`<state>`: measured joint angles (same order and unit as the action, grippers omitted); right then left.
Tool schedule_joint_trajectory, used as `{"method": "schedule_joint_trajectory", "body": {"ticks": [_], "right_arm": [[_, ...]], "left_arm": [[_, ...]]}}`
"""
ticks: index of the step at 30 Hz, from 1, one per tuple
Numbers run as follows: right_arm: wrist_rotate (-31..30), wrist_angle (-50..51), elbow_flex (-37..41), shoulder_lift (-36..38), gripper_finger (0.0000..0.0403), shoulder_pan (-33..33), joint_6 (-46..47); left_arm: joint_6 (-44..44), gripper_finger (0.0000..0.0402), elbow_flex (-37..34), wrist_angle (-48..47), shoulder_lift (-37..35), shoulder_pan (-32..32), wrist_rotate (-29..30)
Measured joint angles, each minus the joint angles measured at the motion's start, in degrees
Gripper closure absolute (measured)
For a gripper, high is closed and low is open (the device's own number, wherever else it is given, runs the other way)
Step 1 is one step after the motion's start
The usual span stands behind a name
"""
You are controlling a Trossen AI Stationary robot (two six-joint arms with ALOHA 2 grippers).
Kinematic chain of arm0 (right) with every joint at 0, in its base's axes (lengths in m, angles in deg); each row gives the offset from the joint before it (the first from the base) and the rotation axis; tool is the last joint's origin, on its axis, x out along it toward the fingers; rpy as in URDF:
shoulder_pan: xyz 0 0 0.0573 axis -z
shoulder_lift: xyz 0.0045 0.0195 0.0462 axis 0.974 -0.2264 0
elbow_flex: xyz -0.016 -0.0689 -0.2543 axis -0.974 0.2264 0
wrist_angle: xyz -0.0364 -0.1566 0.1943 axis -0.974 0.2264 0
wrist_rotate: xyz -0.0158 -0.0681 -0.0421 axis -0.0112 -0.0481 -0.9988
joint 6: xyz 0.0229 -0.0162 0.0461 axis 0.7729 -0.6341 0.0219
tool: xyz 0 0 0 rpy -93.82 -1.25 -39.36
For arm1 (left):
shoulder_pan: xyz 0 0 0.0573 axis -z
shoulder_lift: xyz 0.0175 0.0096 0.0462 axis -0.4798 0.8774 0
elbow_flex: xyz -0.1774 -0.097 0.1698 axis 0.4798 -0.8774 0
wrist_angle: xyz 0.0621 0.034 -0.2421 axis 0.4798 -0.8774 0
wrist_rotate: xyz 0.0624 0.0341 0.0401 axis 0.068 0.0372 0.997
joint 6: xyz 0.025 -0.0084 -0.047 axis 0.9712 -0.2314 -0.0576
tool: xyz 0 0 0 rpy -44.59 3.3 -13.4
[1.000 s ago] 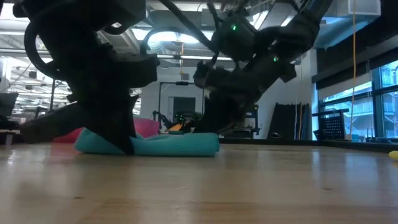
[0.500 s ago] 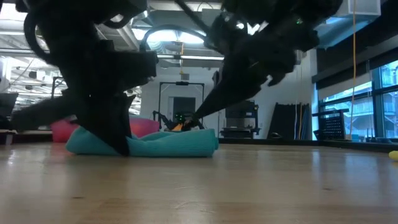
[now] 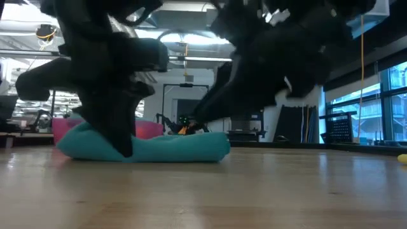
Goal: Roll microfiber towels into tight, uniform cylinder then place into a basket
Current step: Roll the blue microfiber towel
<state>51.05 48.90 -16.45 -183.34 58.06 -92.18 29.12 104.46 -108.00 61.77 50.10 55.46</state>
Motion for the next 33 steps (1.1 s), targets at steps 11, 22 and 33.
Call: {"method": "schedule_joint_trajectory", "body": {"ticks": [11, 22, 33], "right_arm": [[-11.4, -0.3, 0.0, -6.2, 0.0145, -0.4, -6.1], [-13.4, -0.1, 0.0, -6.4, 0.0261, -0.3, -8.7], [-5.8, 0.2, 0.0, -6.4, 0.0383, 0.6, -1.7]], "left_arm": [[-1.3, 0.0401, -9.3, 13.0, -3.9, 0.0, -1.8], [-3.6, 0.0401, -14.5, 18.5, -7.5, 0.7, -4.1], [-3.9, 0.0401, -14.8, 18.4, -7.6, 0.4, -6.0]]}}
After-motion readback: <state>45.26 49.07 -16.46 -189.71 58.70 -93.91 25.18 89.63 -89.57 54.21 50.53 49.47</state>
